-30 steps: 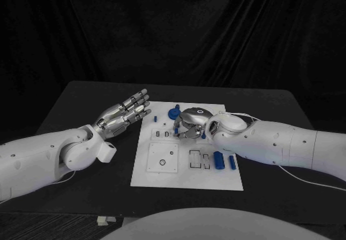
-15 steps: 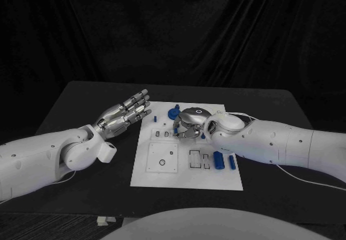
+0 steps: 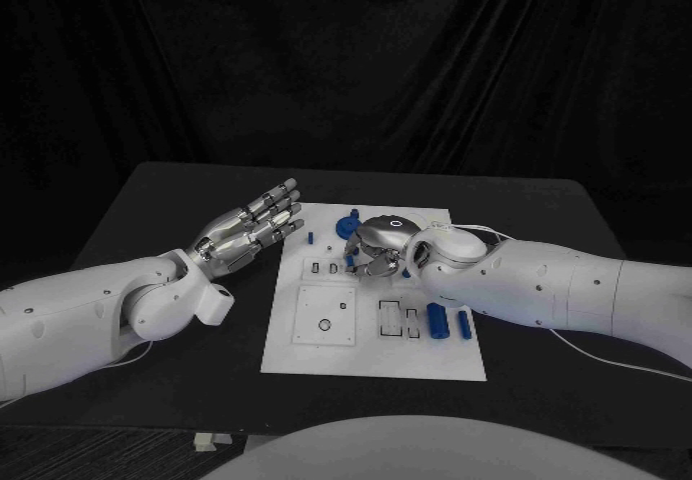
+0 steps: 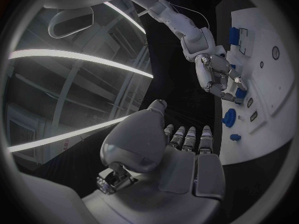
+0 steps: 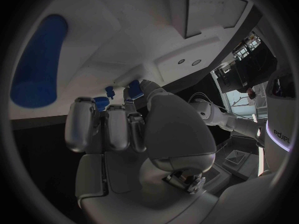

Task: Assemble the parts on the task board

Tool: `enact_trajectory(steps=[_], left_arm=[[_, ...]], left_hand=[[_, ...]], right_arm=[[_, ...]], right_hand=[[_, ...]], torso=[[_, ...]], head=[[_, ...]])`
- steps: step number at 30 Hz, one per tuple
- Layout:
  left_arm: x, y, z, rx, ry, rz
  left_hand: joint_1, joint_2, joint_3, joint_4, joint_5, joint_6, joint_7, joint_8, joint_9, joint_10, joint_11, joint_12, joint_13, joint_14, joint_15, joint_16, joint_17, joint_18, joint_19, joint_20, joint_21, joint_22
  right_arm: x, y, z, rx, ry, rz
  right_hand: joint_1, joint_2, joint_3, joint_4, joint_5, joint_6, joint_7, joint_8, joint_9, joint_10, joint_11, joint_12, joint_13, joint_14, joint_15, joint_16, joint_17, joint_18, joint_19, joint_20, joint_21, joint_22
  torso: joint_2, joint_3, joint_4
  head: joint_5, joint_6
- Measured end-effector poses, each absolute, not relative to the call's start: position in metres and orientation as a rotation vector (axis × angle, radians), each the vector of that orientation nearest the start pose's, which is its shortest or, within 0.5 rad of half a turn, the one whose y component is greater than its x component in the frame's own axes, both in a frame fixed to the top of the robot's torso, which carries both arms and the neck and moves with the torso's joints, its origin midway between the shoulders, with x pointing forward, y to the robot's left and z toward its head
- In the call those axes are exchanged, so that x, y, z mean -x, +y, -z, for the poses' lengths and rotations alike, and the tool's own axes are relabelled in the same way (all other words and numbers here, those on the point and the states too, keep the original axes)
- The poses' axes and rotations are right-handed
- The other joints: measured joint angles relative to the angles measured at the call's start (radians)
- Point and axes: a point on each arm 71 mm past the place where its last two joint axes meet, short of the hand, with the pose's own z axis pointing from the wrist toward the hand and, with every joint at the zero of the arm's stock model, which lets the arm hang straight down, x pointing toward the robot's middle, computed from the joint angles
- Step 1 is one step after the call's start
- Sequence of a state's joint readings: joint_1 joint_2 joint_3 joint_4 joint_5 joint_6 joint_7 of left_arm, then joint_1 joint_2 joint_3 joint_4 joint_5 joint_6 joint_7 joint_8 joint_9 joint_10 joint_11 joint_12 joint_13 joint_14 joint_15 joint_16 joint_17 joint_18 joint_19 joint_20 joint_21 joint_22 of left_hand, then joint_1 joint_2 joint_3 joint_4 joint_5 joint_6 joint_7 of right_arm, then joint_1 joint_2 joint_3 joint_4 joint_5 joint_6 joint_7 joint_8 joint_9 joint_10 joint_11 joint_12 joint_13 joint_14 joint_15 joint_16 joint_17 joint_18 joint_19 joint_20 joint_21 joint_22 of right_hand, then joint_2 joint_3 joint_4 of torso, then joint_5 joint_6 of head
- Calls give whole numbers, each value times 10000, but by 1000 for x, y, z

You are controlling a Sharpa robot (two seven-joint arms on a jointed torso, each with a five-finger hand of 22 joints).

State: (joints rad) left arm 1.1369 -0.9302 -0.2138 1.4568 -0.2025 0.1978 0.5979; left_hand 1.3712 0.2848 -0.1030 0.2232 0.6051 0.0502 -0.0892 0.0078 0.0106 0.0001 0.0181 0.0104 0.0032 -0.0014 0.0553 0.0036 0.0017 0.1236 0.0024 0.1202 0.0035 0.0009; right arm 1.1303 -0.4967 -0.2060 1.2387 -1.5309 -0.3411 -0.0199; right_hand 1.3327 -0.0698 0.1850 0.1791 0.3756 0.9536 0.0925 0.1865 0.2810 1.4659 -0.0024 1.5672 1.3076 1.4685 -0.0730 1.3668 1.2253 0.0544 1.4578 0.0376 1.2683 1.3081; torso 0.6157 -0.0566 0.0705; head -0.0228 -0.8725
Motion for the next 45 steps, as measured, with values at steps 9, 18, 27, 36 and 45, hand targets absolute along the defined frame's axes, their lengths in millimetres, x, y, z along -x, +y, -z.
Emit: enact_trajectory(steps=[9, 18, 27, 36, 45], left_arm=[[-440, 246, 255, 8543, 17083, 18633], [-440, 246, 255, 8543, 17094, 18641], [-440, 246, 255, 8541, 17112, 18652], [-440, 247, 255, 8555, 17139, 18640], [-440, 248, 255, 8590, 17175, 18575]], left_hand=[[0, 0, 42, -42, 0, 0, 0, 0, -1, 0, 0, 0, 0, 0, 0, 0, -4, 0, 0, 0, 0, 1], [0, 0, 42, -42, 0, 0, 0, 0, -1, 0, 0, 0, 0, 0, 0, 0, -8, -1, 0, 0, 0, 2], [0, 0, 42, -41, 0, 37, 37, 0, -1, 0, 0, 0, 0, 0, 0, 0, -7, 0, 0, 0, 0, 3], [0, 0, 71, -70, 0, 37, 36, 0, -1, 0, 0, 0, 0, 0, 0, 0, -5, -1, 0, 0, 0, 4], [0, 0, 70, -70, 0, 37, 36, 0, -2, 0, 0, 0, 0, 0, 0, 0, -3, -1, 0, 0, 0, 5]], right_arm=[[-479, -96, 285, 4158, 17693, -7169], [-479, -96, 286, 4172, 17733, -7172], [-479, -96, 286, 4181, 17749, -7175], [-477, -99, 288, 4181, 17759, -7204], [-475, -104, 276, 4198, 17133, -7512]], right_hand=[[-66, -66, -27, -28, -143, -174, 27, -116, -17, 0, 0, 0, -1, 0, 0, 0, -13, 0, 0, 0, -4, -1], [-132, -132, -82, -139, -525, -576, 1, -402, -89, 0, 0, 0, -1, 0, 0, -39, -69, -1, 0, 0, -100, -2], [-172, -172, -127, -240, -912, -861, -1, -574, -172, 0, 0, 0, -2, 0, -1, -39, -116, 0, 0, 0, -148, -3], [-425, -261, -376, -290, -2029, -1876, -128, -1103, -573, 3, -74, 0, -3, -38, -38, -147, -259, 165, -3, -11, -312, -4], [-568, -406, -610, -81, -2565, -2032, -142, -1142, -762, 3, -144, 0, -3, 0, -76, -147, -305, 163, 1, -73, -371, -5]], torso=[[-1, 1, -2], [-1, 0, -2], [-1, 1, -2], [-1, 0, -2], [-3, 0, -2]], head=[[1, 0], [1, 0], [5, 0], [-2, 0], [24, 0]])
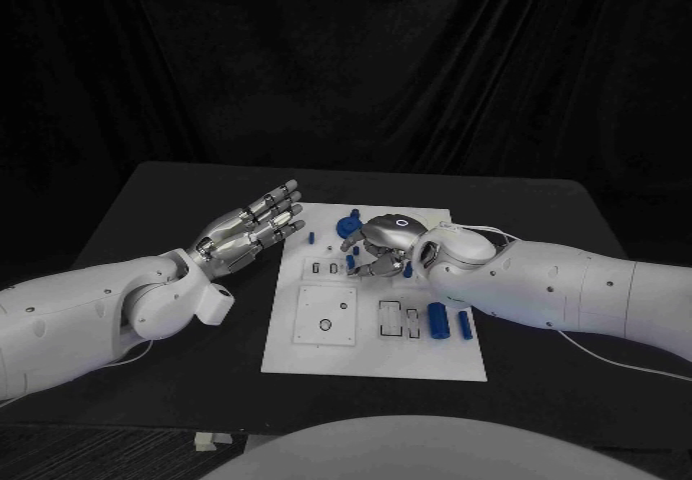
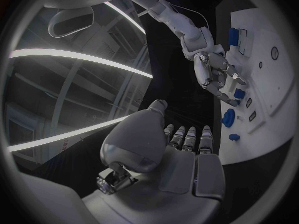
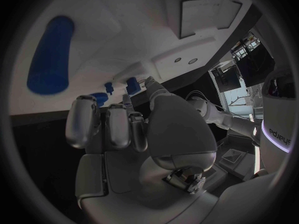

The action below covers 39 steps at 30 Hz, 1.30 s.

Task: Assemble the parts on the task board

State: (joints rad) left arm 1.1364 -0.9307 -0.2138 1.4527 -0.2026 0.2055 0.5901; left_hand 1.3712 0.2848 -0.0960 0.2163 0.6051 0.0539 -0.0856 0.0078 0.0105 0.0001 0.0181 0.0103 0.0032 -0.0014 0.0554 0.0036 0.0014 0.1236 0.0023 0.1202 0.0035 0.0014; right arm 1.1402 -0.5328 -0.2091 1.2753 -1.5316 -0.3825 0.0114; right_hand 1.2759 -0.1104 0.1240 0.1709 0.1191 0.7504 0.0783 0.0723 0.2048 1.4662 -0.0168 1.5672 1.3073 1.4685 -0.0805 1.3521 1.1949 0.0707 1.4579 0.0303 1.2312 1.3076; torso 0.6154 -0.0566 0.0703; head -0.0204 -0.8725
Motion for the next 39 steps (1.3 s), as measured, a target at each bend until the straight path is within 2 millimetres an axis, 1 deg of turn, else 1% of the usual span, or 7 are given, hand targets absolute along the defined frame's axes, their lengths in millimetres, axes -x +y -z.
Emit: enact_trajectory(steps=[10, 19, 24, 30, 34, 36, 39], left_arm=[[-439, 247, 256, 8613, 17243, 18534], [-440, 247, 247, 8501, 17064, 18285], [-444, 246, 237, 8328, 16717, 17939], [-451, 241, 223, 7751, 16177, 17279], [-462, 228, 206, 6134, 15994, 16668], [-468, 219, 196, 5014, 15944, 16288], [-476, 205, 182, 3232, 16107, 15515]], left_hand=[[78, -78, 29, -57, 0, 37, 37, 6, 12, 7, 18, 0, 0, 0, 0, 0, 2, -1, -33, 39, 0, 1], [184, -401, -51, -466, -214, 202, 201, 82, 44, 109, 497, 520, 123, 32, 80, 0, 3, 315, 51, 418, 0, 10], [366, -660, -27, -610, -1030, 434, 433, 139, 90, 612, 1053, 1995, 370, 216, 446, 89, 62, 316, 415, 781, 274, 194], [1073, -1149, 355, -646, -1961, 2205, 1477, 1007, 438, 4808, 1854, 7913, 2263, 6386, 1117, 4886, 2228, 330, 5961, 1478, 3619, 1824], [1420, -1426, 484, -530, -2377, 4646, 2110, 2775, 994, 7729, 849, 10920, 3960, 9141, 183, 8909, 4079, 550, 8846, 640, 5955, 3039], [1460, -1516, 562, -274, -2497, 5013, 2170, 3483, 1129, 10909, 533, 13536, 8211, 11118, -278, 12240, 7963, 539, 9364, 233, 7490, 4099], [1265, -1866, 493, 260, -3045, 5419, 2242, 4766, 1407, 13265, 1028, 13561, 8810, 13612, -285, 15000, 12486, 211, 9452, -59, 10220, 6787]], right_arm=[[-486, -110, 211, 4298, 14695, -8047], [-485, -139, 152, 4154, 12734, -8117], [-485, -160, 139, 3864, 12258, -7914], [-481, -179, 133, 3309, 12080, -7805], [-479, -190, 132, 2938, 12075, -7753], [-478, -194, 131, 2777, 12085, -7745], [-476, -200, 130, 2587, 12112, -7728]], right_hand=[[-210, -108, -108, 642, -329, 233, 17, 186, -110, 0, 1, 0, 5, 0, 0, -98, -122, -1, 0, 0, -58, -1], [-265, -156, -123, 1011, -466, 329, 1, 243, -171, 0, 1, 0, 7, 0, 0, -175, -219, -3, 0, 0, -94, -1], [-409, -12, -65, 1148, -465, 395, 37, 301, -202, 0, 1, 0, 6, 0, 0, -175, -219, -3, 0, 1, -94, -2], [-510, 176, -38, 1175, -269, 557, 125, 358, -227, 0, 1, 0, 6, 0, 1, -174, -189, -4, 0, 1, -94, -2], [-509, 201, -38, 1175, -193, 557, 125, 358, -240, -1, 1, 0, 5, 0, 1, -174, -179, -4, 0, 1, -94, -2], [-479, 231, -38, 1175, -153, 557, 125, 358, -251, -1, 1, 0, 5, 0, 1, -173, -186, -5, 0, 1, -94, -2], [-443, 344, 7, 1129, 47, 593, 161, 364, -282, 0, 1, 0, 5, 0, 1, -173, -192, -5, 0, 1, -94, -2]], torso=[[-7, 8, -1], [-20, 14, -2], [-42, 29, -3], [-101, 71, -23], [-180, 114, -69], [-226, 144, -112], [-283, 189, -176]], head=[[-12, 0], [73, 0], [78, 63], [24, 154], [29, 138], [32, 92], [-30, 28]])
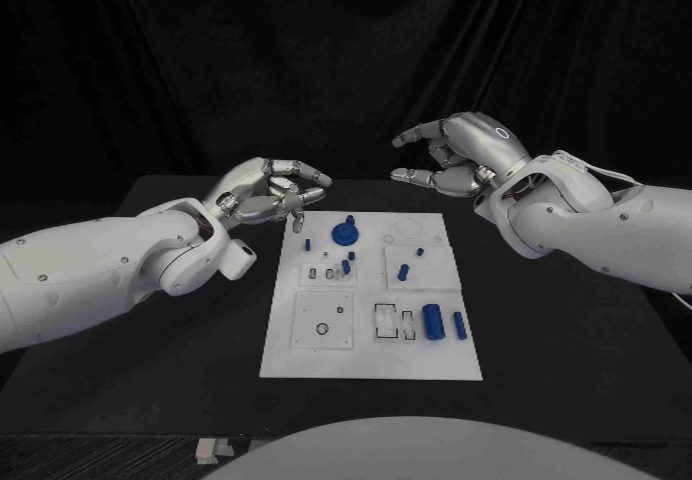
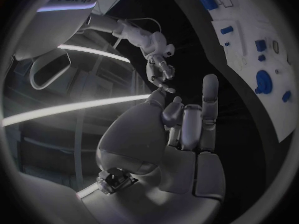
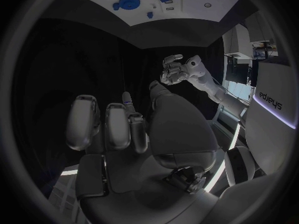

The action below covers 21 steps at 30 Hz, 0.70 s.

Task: Assemble the parts on the task board

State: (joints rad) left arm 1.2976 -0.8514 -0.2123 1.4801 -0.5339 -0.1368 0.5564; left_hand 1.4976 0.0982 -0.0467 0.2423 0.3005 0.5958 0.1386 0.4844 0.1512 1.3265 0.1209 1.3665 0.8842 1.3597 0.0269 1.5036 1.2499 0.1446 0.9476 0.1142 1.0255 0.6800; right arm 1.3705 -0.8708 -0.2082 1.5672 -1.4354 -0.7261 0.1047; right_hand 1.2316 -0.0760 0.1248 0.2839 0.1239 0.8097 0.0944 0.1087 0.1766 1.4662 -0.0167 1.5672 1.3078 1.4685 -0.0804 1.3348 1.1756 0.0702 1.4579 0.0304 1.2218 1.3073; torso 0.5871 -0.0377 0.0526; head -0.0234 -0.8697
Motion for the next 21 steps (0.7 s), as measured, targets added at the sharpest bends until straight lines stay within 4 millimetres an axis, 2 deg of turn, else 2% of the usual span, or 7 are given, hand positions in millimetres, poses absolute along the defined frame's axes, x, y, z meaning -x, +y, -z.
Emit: enact_trajectory(steps=[2, 3, 6, 11, 15, 17, 21], left_arm=[[-482, 196, 175, 2068, 16451, 14805], [-485, 192, 173, 1609, 16655, 14423], [-497, 180, 169, 316, 17445, 12997], [-512, 165, 172, -960, 18754, 10796], [-518, 155, 179, -1590, 19677, 9176], [-519, 148, 182, -1871, 20115, 8452], [-519, 137, 187, -2198, 20817, 7233]], left_hand=[[-525, -203, -256, 276, -376, 139, 58, 612, 234, 373, 13, -1, -2, 779, 38, 434, 477, -213, 363, -42, 1085, 1363], [-1175, -208, -492, 289, -700, 107, 127, 1038, 454, 707, -6, -1, -1, 956, 52, 573, 542, -485, 1414, -12, 2225, 3102], [-2061, -301, -849, 426, -1156, 6, 219, 2170, 1135, 1237, -112, 37, 59, 1080, 144, 645, 582, -843, 3222, 51, 4051, 5808], [-2561, -244, -874, 449, -783, 713, -39, 3024, 1768, 1341, -373, 280, 473, 1071, 133, 645, 582, -1005, 4844, 144, 4972, 6281], [-3473, -134, -1119, 477, -929, 1792, -442, 3174, 2243, 1367, -793, 927, 473, 1066, -251, 645, 582, -1183, 5202, 55, 5315, 6281], [-3741, -135, -1165, 487, -1113, 1998, -528, 3102, 2410, 1475, -972, 2003, 3333, 1071, -291, 645, 581, -1314, 5178, -39, 5334, 6281], [-4175, -127, -1214, 487, -1409, 2340, -635, 2977, 2685, 1411, -997, 2020, 4211, 1075, -400, 645, 581, -1313, 5175, -138, 5334, 6280]], right_arm=[[-475, -202, 130, 2484, 12135, -7708], [-475, -203, 130, 2445, 12148, -7704], [-474, -205, 132, 2328, 12216, -7689], [-473, -209, 136, 2160, 12336, -7631], [-472, -211, 139, 2060, 12436, -7616], [-471, -212, 142, 1998, 12501, -7577], [-471, -214, 145, 1917, 12601, -7542]], right_hand=[[40, 40, -1, 1, 129, 0, 0, 36, -22, 0, 0, 0, 0, 0, 0, 0, -25, -1, 0, 0, -3, 0], [56, 56, -1, 1, 196, 6, 6, 36, -24, 0, 0, 0, 0, 0, 0, 0, -55, -1, 0, 0, -62, 0], [89, 89, 28, -28, 310, 34, 34, 37, -49, -3, 3, 0, -1, 0, 0, -34, -99, -1, 0, 0, -71, 0], [148, 148, 26, -26, 564, 74, 36, 37, -79, -3, 73, 0, -1, 0, 0, -52, -101, -1, 0, 0, -71, 6], [157, 157, 26, -26, 687, 105, 35, 74, -90, -3, 73, 0, -2, 0, 1, -52, -115, -1, 0, 0, -71, 8], [157, 157, 26, -26, 689, 105, 35, 74, -97, -3, 73, 0, -2, 0, 0, -51, -115, -1, 0, 0, -71, 8], [157, 157, 26, -26, 738, 146, 33, 74, -97, -3, 72, 0, -2, 0, 0, -51, -115, -1, 0, 0, -71, 7]], torso=[[-29, 33, -40], [-40, 51, -57], [-74, 97, -107], [-106, 135, -157], [-117, 150, -179], [-123, 159, -196], [-130, 166, -202]], head=[[-42, -22], [-57, -24], [-75, -31], [-85, -32], [-93, -32], [-81, -32], [-34, -32]])
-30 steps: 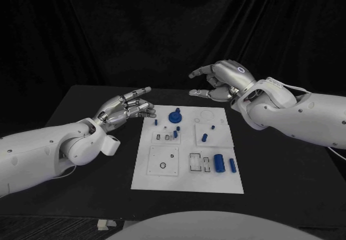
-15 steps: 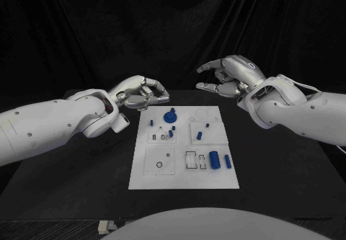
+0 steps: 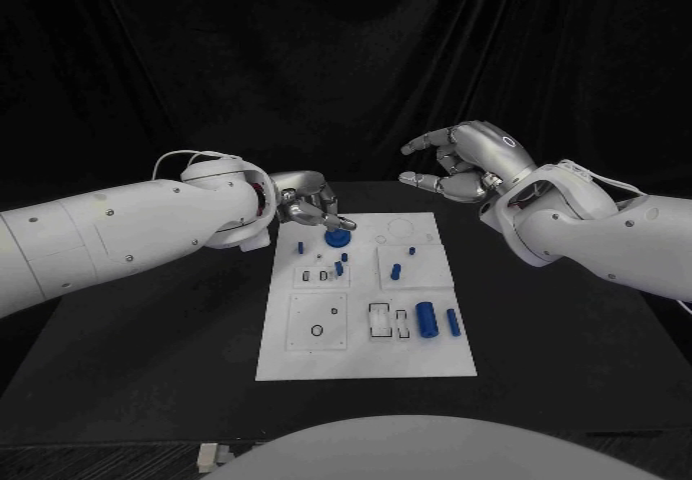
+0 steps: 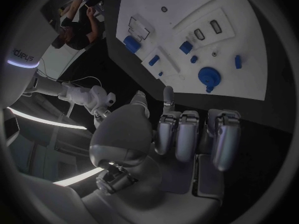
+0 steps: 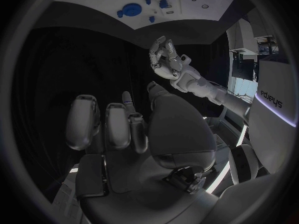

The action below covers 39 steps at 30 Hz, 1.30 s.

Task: Assemble the parts on the task board

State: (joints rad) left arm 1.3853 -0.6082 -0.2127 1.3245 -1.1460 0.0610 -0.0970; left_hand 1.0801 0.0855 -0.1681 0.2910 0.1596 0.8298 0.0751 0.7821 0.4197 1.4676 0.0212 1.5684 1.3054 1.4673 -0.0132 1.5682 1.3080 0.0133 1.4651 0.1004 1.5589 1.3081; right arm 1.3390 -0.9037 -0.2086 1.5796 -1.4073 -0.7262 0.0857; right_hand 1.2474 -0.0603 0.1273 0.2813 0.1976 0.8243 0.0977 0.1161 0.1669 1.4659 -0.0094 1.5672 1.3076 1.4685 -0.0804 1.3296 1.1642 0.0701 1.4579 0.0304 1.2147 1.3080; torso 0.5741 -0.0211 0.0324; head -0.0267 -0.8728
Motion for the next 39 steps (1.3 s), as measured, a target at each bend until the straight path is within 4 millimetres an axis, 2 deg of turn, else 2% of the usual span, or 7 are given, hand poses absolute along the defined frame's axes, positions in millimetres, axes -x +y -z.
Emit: enact_trajectory(steps=[7, 12, 18, 23, 24, 31, 39], left_arm=[[-522, 125, 193, -2375, 21569, 5587], [-524, 124, 195, -2349, 21773, 4927], [-526, 123, 196, -2373, 21897, 4529], [-527, 124, 197, -2429, 21964, 4422], [-527, 124, 197, -2443, 21982, 4408], [-527, 124, 199, -2517, 22138, 4327], [-523, 124, 213, -2549, 22606, 4043]], left_hand=[[-213, 7, -28, 28, -92, 859, -212, -754, 256, -9, -192, 0, 28, -24, -230, 0, -1, 1, 7, -227, 0, -1], [-213, 7, 57, -57, -11, 822, -12, -2217, -200, -9, -192, 0, 28, -4, -282, 0, -1, 2, 5, -257, 0, -2], [132, -61, 298, -155, 121, -503, 764, -4774, -1564, -12, 565, -1, 28, -9, 367, -1, -2, 4, 18, 211, -87, -2], [260, -108, 350, -207, 120, -1729, 720, -6025, -2414, -23, 505, -1, 27, -8, 442, 0, -2, 5, 22, 307, -106, -2], [260, -108, 350, -207, 120, -1745, 712, -6075, -2448, -9, 482, -1, 27, -7, 436, 0, -3, 4, 22, 307, -106, -2], [235, -84, 452, -106, 120, 1606, 377, -4986, -1811, -23, 322, -1, 26, -20, 262, 0, -3, 5, 19, 299, -106, -3], [-251, 72, 417, -54, 120, 2631, -207, -3904, -140, -22, -206, -2, 26, -7, -236, 0, -4, 5, 28, -208, -105, -4]], right_arm=[[-469, -217, 151, 1834, 12720, -7508], [-469, -218, 152, 1805, 12754, -7490], [-469, -219, 154, 1745, 12829, -7442], [-469, -221, 156, 1688, 12884, -7374], [-469, -221, 156, 1673, 12897, -7358], [-469, -222, 158, 1630, 12945, -7321], [-469, -223, 160, 1595, 12988, -7294]], right_hand=[[0, 0, 0, 0, 30, 31, 3, 38, 1, 0, 0, 0, -1, 0, 0, 0, 0, 0, 0, 0, 0, -1], [0, 0, 0, 0, 30, 58, -25, 38, 1, 0, 0, 0, -1, 0, 0, 0, 0, 0, 36, 36, 0, -2], [3, 2, 0, 0, 72, 74, -23, 38, 0, 0, 0, 0, -2, 0, 0, 0, 1, 0, 36, 36, 0, -2], [40, 39, 0, 0, 109, 101, 4, 38, -21, 1, -1, 0, -2, 0, 0, 0, -16, -1, 36, 36, 0, -3], [40, 39, 0, 0, 109, 101, 4, 38, -21, 1, 0, 0, -2, 0, 0, 0, -16, 0, 36, 36, 0, -3], [40, 39, -1, 0, 152, 101, 5, 38, -21, 0, 0, 0, -2, 0, 0, 0, -16, 0, 36, 36, -40, -4], [119, 118, 27, -27, 583, 101, 4, 38, -86, 0, -1, 0, -2, 0, 0, 0, 38, 0, 36, 36, -40, -5]], torso=[[10, 22, -27], [0, 5, -11], [-6, -3, 12], [-12, -7, 12], [-13, -8, 12], [-28, -11, 4], [-31, -14, -16]], head=[[150, -1], [202, -1], [235, 0], [245, 0], [252, 0], [315, 0], [393, 0]])
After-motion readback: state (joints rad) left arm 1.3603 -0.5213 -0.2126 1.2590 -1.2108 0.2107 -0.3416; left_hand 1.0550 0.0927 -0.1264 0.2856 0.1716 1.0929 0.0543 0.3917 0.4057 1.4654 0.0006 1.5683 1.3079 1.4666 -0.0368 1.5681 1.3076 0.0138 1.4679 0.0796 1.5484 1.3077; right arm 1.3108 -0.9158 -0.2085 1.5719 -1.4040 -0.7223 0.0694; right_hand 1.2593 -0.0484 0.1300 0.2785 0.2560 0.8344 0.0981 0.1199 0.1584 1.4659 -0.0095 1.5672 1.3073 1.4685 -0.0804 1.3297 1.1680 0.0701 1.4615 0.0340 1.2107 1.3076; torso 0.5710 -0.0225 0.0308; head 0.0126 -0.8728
